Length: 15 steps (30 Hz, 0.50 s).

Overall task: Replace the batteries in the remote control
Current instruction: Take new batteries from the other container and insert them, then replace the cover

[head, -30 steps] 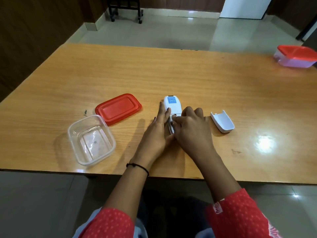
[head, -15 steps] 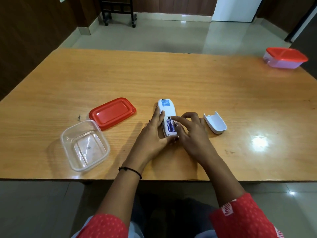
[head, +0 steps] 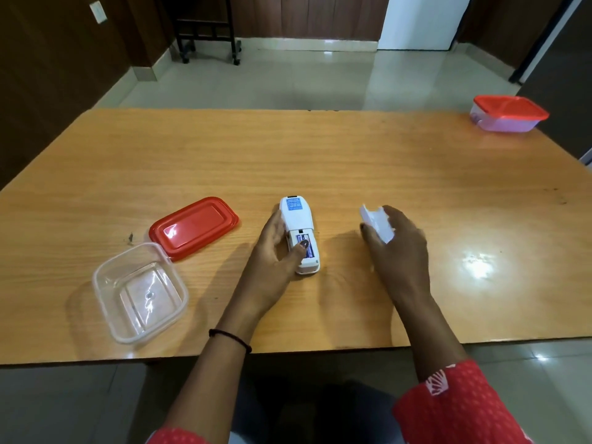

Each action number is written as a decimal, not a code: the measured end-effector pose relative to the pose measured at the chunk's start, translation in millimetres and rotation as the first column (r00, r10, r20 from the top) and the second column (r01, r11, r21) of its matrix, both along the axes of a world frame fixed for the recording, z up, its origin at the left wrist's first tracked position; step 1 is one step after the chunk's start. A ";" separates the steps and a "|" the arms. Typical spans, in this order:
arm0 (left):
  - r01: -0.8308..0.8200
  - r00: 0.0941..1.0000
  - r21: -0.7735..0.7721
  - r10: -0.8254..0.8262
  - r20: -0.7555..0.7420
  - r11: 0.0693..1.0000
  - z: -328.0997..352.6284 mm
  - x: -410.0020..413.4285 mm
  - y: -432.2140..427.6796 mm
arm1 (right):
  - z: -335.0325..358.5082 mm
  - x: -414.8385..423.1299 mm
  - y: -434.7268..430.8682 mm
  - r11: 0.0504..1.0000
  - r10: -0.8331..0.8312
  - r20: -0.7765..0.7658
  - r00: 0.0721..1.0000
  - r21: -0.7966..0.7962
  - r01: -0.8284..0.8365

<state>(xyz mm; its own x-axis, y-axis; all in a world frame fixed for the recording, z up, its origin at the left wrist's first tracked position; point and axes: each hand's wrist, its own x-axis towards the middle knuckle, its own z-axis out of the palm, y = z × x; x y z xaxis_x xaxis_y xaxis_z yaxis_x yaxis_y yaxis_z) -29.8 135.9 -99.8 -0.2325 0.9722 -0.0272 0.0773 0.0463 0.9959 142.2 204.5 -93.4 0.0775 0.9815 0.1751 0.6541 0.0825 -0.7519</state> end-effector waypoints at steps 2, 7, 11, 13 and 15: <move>-0.011 0.997 -0.017 0.012 0.082 1.000 2.2 1.5 2.2 | 11.0 -13.9 -7.8 0.989 0.033 -0.387 0.922 -0.118 -0.085; -0.084 0.942 -0.068 0.102 0.319 0.994 5.7 -1.3 4.9 | 16.6 -47.0 -21.4 0.930 -0.027 -0.686 0.728 -0.284 -0.234; -0.101 0.831 -0.081 0.129 0.541 0.992 9.1 -0.3 3.2 | 5.3 -62.5 -24.6 0.973 0.069 -0.402 0.913 -0.174 -0.150; -0.108 0.783 -0.086 0.138 0.606 0.990 10.6 -1.0 3.7 | 2.3 -67.6 -27.9 0.979 0.108 -0.216 0.970 -0.149 -0.142; -0.120 0.732 -0.097 0.154 0.664 0.988 10.0 -3.5 4.2 | 0.5 -69.9 -31.9 0.976 0.153 -0.028 0.988 -0.152 -0.156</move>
<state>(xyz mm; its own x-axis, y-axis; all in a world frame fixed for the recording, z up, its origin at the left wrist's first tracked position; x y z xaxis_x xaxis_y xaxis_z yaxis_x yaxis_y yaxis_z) -33.2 140.1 -89.8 -0.2689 0.9249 -0.2690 -0.6172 0.0490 0.7853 72.3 172.5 -93.0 -0.0755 0.9969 0.0219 0.6306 0.0648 -0.7734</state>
